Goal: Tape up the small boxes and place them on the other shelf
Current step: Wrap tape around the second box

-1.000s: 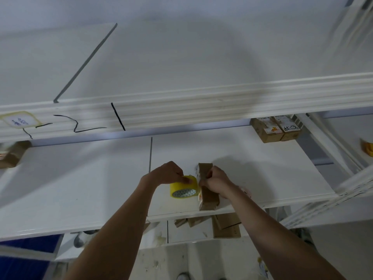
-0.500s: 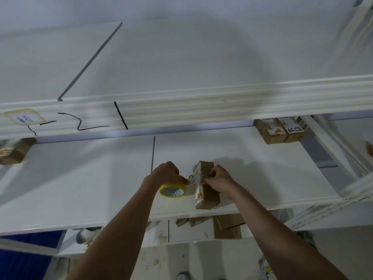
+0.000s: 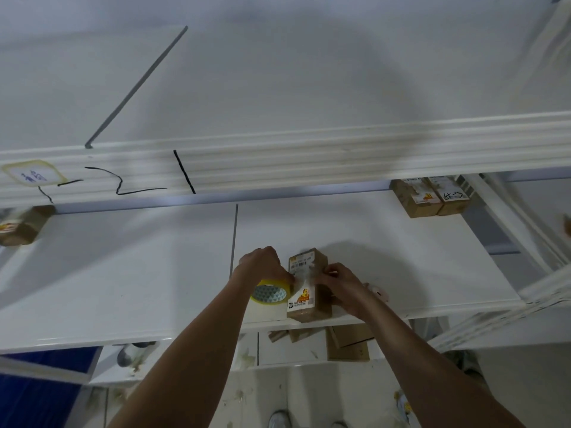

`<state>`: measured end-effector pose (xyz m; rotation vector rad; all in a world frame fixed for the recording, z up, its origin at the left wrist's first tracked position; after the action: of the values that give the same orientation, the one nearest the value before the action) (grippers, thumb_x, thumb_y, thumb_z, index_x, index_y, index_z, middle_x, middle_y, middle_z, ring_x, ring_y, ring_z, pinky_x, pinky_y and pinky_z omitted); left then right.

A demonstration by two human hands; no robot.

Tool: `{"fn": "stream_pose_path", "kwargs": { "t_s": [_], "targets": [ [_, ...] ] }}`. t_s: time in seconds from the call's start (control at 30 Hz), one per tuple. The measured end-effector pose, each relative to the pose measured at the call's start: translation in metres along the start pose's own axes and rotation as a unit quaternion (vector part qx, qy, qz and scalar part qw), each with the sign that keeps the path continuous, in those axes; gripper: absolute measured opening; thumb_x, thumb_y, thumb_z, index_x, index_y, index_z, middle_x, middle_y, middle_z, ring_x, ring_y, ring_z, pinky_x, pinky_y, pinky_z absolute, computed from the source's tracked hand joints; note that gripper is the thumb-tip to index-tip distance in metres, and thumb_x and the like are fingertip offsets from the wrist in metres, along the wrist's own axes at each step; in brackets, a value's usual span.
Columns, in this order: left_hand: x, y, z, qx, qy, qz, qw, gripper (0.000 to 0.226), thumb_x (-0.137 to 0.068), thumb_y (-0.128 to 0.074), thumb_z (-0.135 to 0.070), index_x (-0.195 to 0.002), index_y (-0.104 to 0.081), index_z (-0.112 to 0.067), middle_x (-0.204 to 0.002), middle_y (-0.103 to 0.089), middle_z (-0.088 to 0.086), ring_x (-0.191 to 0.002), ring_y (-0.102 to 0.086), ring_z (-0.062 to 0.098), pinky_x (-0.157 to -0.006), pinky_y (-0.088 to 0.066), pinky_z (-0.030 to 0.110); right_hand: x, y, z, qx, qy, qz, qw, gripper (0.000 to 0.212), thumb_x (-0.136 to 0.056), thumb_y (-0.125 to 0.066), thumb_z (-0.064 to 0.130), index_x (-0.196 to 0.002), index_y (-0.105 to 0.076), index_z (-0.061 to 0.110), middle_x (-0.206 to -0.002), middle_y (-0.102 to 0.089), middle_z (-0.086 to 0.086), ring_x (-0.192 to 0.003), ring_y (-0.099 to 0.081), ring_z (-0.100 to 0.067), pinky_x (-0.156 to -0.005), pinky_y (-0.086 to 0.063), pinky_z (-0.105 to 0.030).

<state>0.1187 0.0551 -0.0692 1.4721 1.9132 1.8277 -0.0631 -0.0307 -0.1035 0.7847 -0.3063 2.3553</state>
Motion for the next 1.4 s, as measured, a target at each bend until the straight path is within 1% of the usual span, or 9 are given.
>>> {"fn": "stream_pose_path", "kwargs": {
  "t_s": [0.17,0.3,0.37,0.47,0.67,0.8,0.93,1.03,1.4],
  "targets": [
    [0.001,0.006,-0.018,-0.047,0.001,-0.031,0.998,0.064,-0.065,-0.076,-0.07,-0.102,-0.063,-0.019,-0.085,-0.067,-0.003,-0.075,-0.066,0.017,-0.066,-0.05,0.027,-0.002,0.01,0.007,0.108,-0.01,-0.035,0.993,0.045,-0.093,-0.069,0.026,-0.13,-0.047,0.012,-0.12,-0.065,-0.009,-0.106,-0.064,-0.024,-0.092,-0.056,-0.04],
    [0.001,0.002,-0.027,-0.072,0.006,-0.042,0.996,0.063,-0.068,-0.079,-0.063,-0.109,-0.06,-0.019,-0.09,-0.064,-0.002,-0.078,-0.062,0.018,-0.068,-0.046,0.028,0.001,0.002,0.024,0.251,0.011,-0.099,0.963,0.043,-0.096,-0.062,0.022,-0.133,-0.044,0.009,-0.129,-0.061,-0.011,-0.107,-0.062,-0.024,-0.078,-0.053,-0.032],
    [0.002,0.002,-0.026,-0.073,0.011,-0.043,0.996,0.065,-0.068,-0.08,-0.062,-0.111,-0.059,-0.018,-0.092,-0.064,-0.001,-0.08,-0.062,0.018,-0.068,-0.046,0.028,-0.001,-0.008,0.027,0.283,-0.002,-0.112,0.952,0.055,-0.098,-0.057,0.022,-0.143,-0.031,0.004,-0.139,-0.054,-0.015,-0.12,-0.058,-0.03,-0.086,-0.052,-0.034],
    [0.004,0.002,-0.02,-0.067,0.025,-0.036,0.997,0.067,-0.068,-0.08,-0.062,-0.113,-0.059,-0.017,-0.093,-0.063,0.0,-0.082,-0.062,0.019,-0.07,-0.047,0.029,-0.005,-0.022,0.028,0.259,-0.015,-0.114,0.959,0.074,-0.097,-0.064,0.027,-0.148,-0.016,0.001,-0.145,-0.05,-0.015,-0.128,-0.055,-0.033,-0.099,-0.049,-0.036],
    [0.004,0.001,-0.011,-0.054,0.014,-0.036,0.998,0.066,-0.064,-0.078,-0.069,-0.102,-0.06,-0.018,-0.09,-0.065,-0.001,-0.081,-0.064,0.019,-0.067,-0.047,0.029,-0.008,-0.018,0.026,0.275,-0.029,-0.153,0.949,0.075,-0.086,-0.077,0.026,-0.138,-0.027,0.002,-0.137,-0.056,-0.017,-0.12,-0.061,-0.032,-0.096,-0.054,-0.039],
    [-0.006,-0.004,0.006,-0.008,-0.012,0.027,1.0,0.059,-0.067,-0.068,-0.078,-0.081,-0.065,-0.021,-0.086,-0.068,0.0,-0.079,-0.067,0.016,-0.074,-0.055,0.032,-0.007,-0.01,0.031,0.262,-0.031,-0.152,0.952,0.066,-0.082,-0.08,0.023,-0.133,-0.04,0.005,-0.131,-0.059,-0.014,-0.116,-0.062,-0.029,-0.082,-0.054,-0.034],
    [0.001,0.001,0.013,0.017,-0.062,0.071,0.995,0.063,-0.083,-0.057,-0.074,-0.09,-0.071,-0.012,-0.086,-0.064,0.001,-0.078,-0.059,0.016,-0.071,-0.045,0.025,-0.01,-0.002,0.021,0.204,-0.034,-0.121,0.971,0.06,-0.073,-0.086,0.018,-0.122,-0.053,0.008,-0.113,-0.069,-0.011,-0.095,-0.071,-0.024,-0.079,-0.061,-0.038],
    [0.004,0.002,0.019,0.039,-0.07,0.079,0.994,0.058,-0.087,-0.061,-0.066,-0.091,-0.068,-0.009,-0.09,-0.06,0.004,-0.082,-0.055,0.017,-0.071,-0.041,0.024,-0.01,0.002,0.017,0.168,-0.038,-0.102,0.98,0.052,-0.073,-0.087,0.015,-0.117,-0.059,0.006,-0.103,-0.073,-0.011,-0.083,-0.074,-0.022,-0.062,-0.06,-0.031],
    [-0.009,0.01,0.046,0.0,0.003,-0.031,1.0,0.07,-0.047,-0.07,-0.086,-0.066,-0.061,-0.02,-0.072,-0.065,-0.001,-0.068,-0.064,0.015,-0.064,-0.051,0.03,-0.003,0.011,0.031,0.085,-0.023,-0.047,0.995,0.031,-0.081,-0.081,0.008,-0.108,-0.065,0.003,-0.099,-0.076,-0.012,-0.09,-0.075,-0.026,-0.08,-0.062,-0.043]
  ]
}}
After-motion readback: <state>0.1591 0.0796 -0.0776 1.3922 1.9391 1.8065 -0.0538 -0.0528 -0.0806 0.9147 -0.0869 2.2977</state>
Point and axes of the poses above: each hand's wrist, its own x-axis away from the middle knuckle, its own y-axis out of the back of the hand, z = x × y, the point moved 8 cm from there along -x, towards the middle knuckle
